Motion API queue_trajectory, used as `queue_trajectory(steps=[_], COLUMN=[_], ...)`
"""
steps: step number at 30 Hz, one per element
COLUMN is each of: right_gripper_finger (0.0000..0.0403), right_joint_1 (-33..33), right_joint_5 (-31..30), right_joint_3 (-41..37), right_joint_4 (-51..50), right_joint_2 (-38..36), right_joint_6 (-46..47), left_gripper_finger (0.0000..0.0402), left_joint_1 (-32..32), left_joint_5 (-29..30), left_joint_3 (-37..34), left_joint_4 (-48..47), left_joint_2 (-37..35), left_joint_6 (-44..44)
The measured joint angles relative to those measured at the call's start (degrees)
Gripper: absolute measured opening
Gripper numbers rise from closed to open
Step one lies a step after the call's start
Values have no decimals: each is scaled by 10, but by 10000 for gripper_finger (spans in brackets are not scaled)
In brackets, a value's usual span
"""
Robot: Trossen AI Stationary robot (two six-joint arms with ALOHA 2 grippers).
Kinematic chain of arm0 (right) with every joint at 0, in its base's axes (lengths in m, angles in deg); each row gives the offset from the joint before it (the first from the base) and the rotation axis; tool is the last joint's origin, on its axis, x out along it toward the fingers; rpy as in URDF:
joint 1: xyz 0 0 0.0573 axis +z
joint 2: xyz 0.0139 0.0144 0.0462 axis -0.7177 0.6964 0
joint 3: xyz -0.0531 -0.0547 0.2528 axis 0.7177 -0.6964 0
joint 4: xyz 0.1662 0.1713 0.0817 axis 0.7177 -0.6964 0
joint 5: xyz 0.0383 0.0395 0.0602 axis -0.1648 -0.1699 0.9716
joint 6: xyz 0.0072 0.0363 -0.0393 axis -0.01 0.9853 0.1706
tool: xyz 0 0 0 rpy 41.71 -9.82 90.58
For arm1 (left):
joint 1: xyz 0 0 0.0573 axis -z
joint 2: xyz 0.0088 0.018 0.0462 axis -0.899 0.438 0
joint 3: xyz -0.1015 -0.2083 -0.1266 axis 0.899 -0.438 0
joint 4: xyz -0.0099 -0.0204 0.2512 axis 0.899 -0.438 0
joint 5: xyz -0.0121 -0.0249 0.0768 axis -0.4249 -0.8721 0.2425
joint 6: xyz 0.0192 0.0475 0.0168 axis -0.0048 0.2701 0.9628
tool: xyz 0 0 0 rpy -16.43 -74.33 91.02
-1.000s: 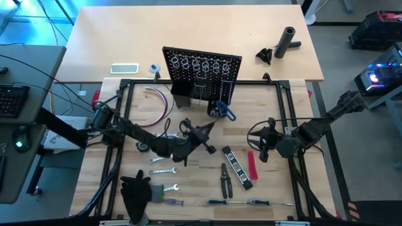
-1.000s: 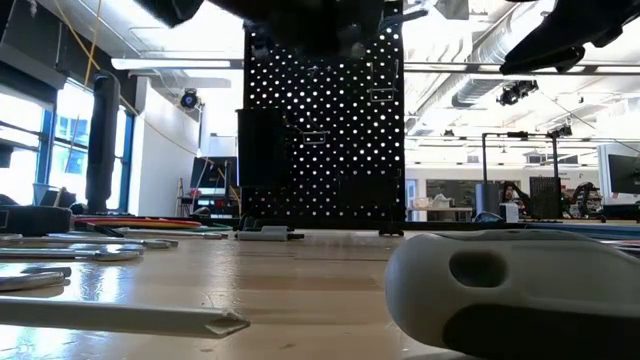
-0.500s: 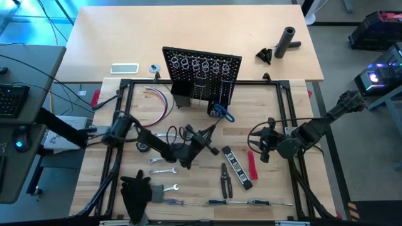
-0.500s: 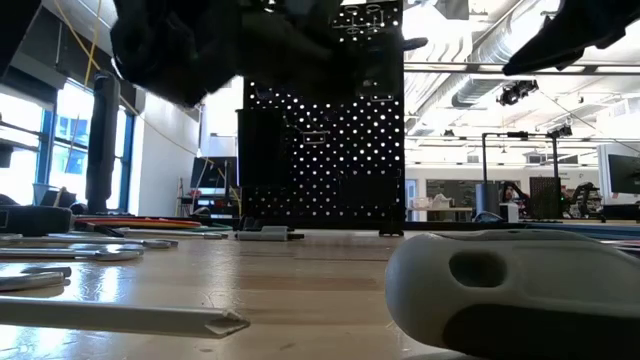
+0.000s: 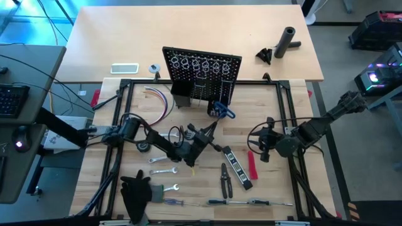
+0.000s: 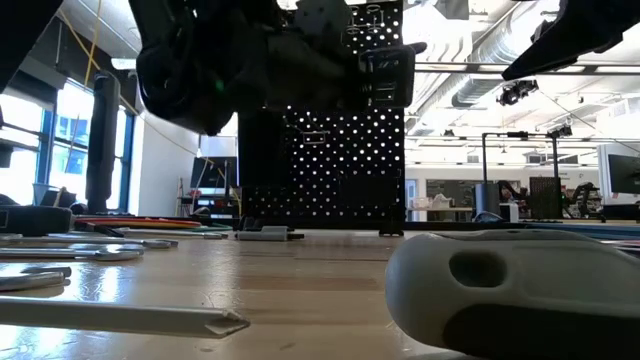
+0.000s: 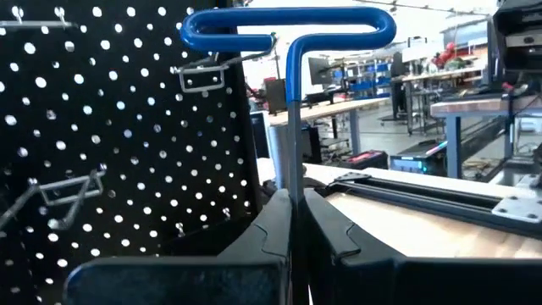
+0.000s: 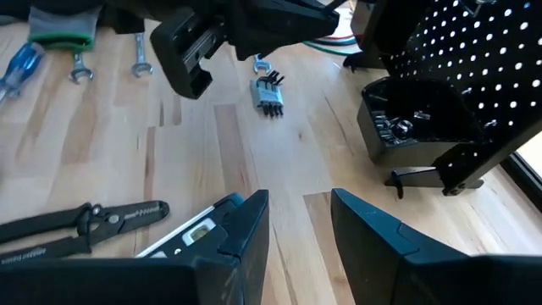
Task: Hang tools onto peg board
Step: Hang the blue pick tool on the black pegboard
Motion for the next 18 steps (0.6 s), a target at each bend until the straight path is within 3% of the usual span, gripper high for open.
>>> queue_trajectory(steps=[18], right_gripper_finger=[124], right_joint_1=[0], right_joint_5=[11], right_joint_3=[0], right_joint_4=[-28], right_joint_2=[0], right_joint_6=[-38], left_gripper_finger=[4], left_joint_1=[-35], left_joint_5=[-26], left_joint_3=[8], left_joint_4=[-6], left_joint_2=[4], left_joint_6=[-47])
